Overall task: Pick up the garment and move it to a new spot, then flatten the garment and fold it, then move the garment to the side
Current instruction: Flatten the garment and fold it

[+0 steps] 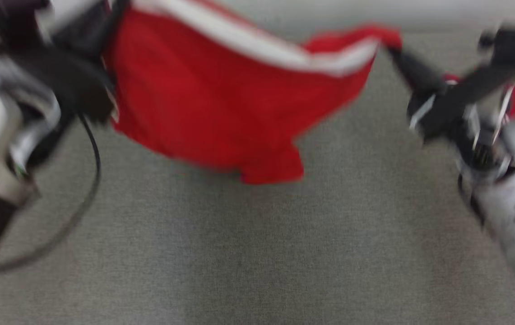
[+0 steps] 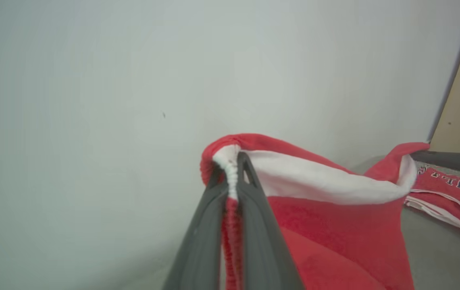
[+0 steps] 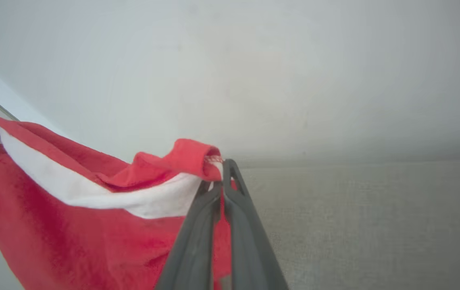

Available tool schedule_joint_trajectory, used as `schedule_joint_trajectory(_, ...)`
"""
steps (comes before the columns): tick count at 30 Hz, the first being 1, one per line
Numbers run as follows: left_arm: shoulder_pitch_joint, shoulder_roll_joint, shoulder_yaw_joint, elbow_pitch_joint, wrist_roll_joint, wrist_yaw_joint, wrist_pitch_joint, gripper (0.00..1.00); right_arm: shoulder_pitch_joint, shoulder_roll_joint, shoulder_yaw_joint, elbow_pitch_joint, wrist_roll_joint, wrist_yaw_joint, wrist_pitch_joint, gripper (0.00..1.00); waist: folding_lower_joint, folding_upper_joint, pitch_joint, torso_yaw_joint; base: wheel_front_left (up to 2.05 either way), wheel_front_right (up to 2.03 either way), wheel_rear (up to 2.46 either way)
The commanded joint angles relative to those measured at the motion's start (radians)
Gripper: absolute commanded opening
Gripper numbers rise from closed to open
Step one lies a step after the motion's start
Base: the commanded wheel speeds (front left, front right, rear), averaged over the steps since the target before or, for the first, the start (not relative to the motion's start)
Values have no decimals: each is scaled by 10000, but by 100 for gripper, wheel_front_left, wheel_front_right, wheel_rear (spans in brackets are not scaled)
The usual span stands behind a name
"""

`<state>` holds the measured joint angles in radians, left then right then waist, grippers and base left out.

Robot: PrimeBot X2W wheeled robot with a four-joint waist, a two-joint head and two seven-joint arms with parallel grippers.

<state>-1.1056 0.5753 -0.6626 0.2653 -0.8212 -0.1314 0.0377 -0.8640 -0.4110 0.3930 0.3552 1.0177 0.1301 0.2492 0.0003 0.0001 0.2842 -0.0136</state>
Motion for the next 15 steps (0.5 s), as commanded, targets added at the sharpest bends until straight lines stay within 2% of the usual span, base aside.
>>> schedule_joint_trajectory(1, -781, -34, -56, 317, -286, 20, 126, 0, -893, 204, -251, 451, 240, 7, 264, 0, -3, -1, 1349, -140, 0, 0, 0)
schedule_joint_trajectory(6, -3931, -441, -144, 1794, -802, 20, 207, 0, -4349, 1079, -1130, 2564, 539, 7, 925, 0, -3, -1, 2429, -301, 0, 0, 0)
schedule_joint_trajectory(7, -3931, -441, -144, 1794, -802, 20, 207, 0, -4349, 1079, -1130, 2564, 539, 7, 925, 0, -3, -1, 2429, -301, 0, 0, 0)
schedule_joint_trajectory(13, -6672, -1157, -599, 3186, -847, 20, -366, 0, -7383, 1694, -1882, 4667, 256, 7, 740, 0, -3, -1, 3261, -523, 0, 0, 0)
schedule_joint_trajectory(15, -7328, -1394, -688, 3555, -1013, 20, -672, 0, -8092, 1725, -1955, 5109, 51, 9, 578, 0, -3, -1, 3463, -579, 0, 0, 0)
